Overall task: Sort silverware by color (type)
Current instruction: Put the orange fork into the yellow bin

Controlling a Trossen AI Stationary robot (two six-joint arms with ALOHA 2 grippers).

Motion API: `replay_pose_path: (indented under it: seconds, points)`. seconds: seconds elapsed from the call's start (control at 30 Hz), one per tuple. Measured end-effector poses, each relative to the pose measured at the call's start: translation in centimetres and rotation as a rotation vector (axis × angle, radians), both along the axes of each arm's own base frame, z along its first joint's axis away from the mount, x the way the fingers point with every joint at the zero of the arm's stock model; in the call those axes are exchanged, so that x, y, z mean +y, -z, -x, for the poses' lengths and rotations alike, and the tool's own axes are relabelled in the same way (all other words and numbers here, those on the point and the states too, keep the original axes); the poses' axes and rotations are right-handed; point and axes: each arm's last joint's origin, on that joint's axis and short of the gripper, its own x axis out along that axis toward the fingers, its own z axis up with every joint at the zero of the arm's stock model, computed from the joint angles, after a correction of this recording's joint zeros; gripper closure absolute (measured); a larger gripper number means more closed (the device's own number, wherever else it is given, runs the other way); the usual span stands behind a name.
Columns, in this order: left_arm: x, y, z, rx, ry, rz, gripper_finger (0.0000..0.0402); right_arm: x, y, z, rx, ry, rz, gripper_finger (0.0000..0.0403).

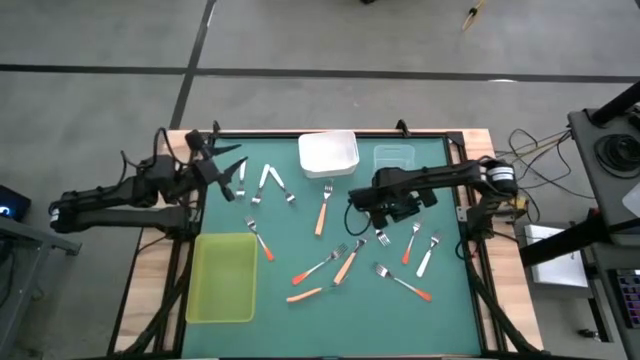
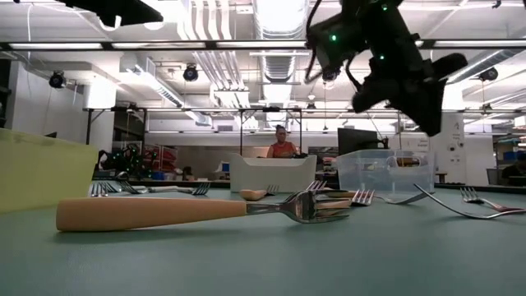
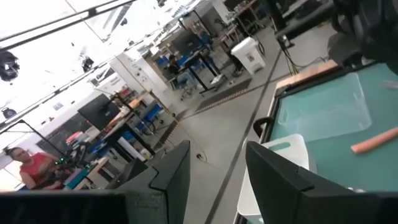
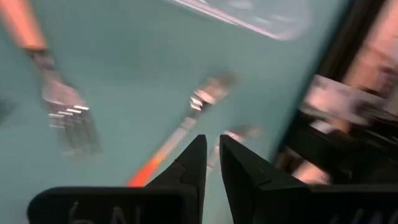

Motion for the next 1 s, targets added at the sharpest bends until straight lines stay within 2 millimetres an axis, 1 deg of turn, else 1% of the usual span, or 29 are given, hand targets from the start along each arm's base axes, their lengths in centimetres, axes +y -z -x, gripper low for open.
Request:
replay_pose_path:
  seconds: [0.2, 0.4, 0.6, 0.7, 0.83, 1.0]
  points:
    - [0.0, -0.1, 0.1, -0.021, 0.001, 0.020, 0.0263, -0.1, 0.5, -0.7, -0.071, -0.017, 0.000, 0.0367]
    - [0.0, 0.0, -0.2, -0.015, 0.001, 0.028, 0.0263, -0.1, 0.5, -1.1, -0.128, -0.076, -0.010, 0.0367]
    - [0.1, -0.1, -0.6, -0.027, 0.001, 0.026, 0.0263, -0.2, 0.7, -1.7, -0.189, -0.083, -0.005, 0.0367]
    - [0.1, 0.0, -0.8, -0.021, 0.002, 0.027, 0.0263, -0.3, 0.8, -2.1, -0.224, -0.093, 0.047, 0.0367]
    - [0.1, 0.1, -0.9, -0.016, 0.002, 0.028, 0.0263, -0.4, 0.8, -2.4, -0.256, -0.093, 0.056, 0.0367]
    - [0.1, -0.1, -1.0, -0.020, 0.002, 0.027, 0.0263, -0.6, 1.0, -2.7, -0.275, -0.170, 0.065, 0.0367]
